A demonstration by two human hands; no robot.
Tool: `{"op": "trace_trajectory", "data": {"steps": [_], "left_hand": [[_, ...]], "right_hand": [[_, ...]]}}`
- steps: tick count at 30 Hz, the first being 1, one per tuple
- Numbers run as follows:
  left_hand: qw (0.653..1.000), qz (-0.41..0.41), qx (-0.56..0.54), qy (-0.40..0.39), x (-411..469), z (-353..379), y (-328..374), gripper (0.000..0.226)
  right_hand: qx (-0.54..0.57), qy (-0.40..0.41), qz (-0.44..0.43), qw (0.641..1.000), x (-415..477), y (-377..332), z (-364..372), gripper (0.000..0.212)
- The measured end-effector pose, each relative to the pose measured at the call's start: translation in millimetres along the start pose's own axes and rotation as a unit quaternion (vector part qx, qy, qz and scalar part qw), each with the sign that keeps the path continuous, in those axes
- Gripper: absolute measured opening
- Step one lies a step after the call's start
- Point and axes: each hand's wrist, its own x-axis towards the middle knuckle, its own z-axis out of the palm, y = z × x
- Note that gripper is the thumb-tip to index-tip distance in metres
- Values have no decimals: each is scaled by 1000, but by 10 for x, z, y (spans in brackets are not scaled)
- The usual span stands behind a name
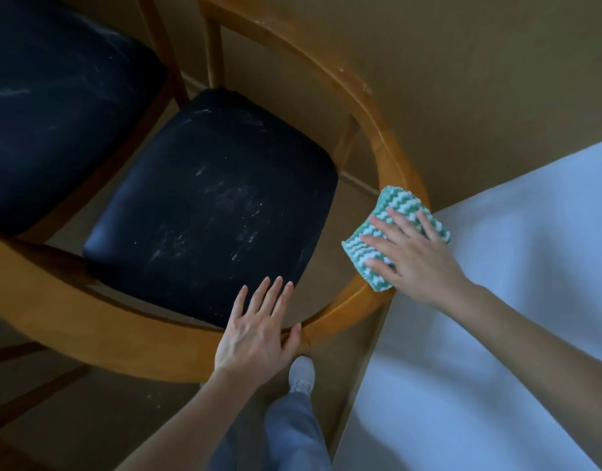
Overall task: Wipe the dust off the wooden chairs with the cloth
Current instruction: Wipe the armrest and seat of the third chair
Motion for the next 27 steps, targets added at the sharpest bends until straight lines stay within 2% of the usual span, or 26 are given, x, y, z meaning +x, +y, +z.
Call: {"op": "trace_trajectory", "data": {"steps": [4, 7, 11, 13, 15, 18, 20, 23, 25, 27], "left_hand": [[1000, 20, 3, -3, 2, -11, -31, 64], [999, 31, -13, -14, -14, -25, -63, 70], [998, 32, -50, -25, -21, -40, -96, 79], [996, 15, -74, -36, 1, -78, -85, 85], [995, 5, -87, -40, 35, -151, -25, 86], [996, 49, -77, -2, 174, -281, 196, 78], [993, 64, -95, 19, 360, -387, 443, 74], [990, 58, -123, 40, 705, -502, 860, 66], [987, 52, -137, 59, 926, -555, 1111, 59], [984, 47, -153, 79, 1112, -584, 1314, 54]], "right_hand": [[93, 111, 119, 982, -180, -156, 272, 65], [208, 175, 196, 942, -353, -435, 463, 59], [273, 227, 223, 908, -618, -1003, 788, 64], [332, 252, 210, 884, -640, -1012, 848, 66], [420, 284, 191, 841, -595, -883, 834, 64], [554, 318, 155, 753, -432, -607, 770, 60], [656, 316, 130, 673, -288, -355, 685, 61], [784, 242, 131, 556, -38, 95, 573, 54], [812, 191, 138, 533, 99, 287, 522, 51], [834, 174, 132, 507, 135, 309, 520, 50]]}}
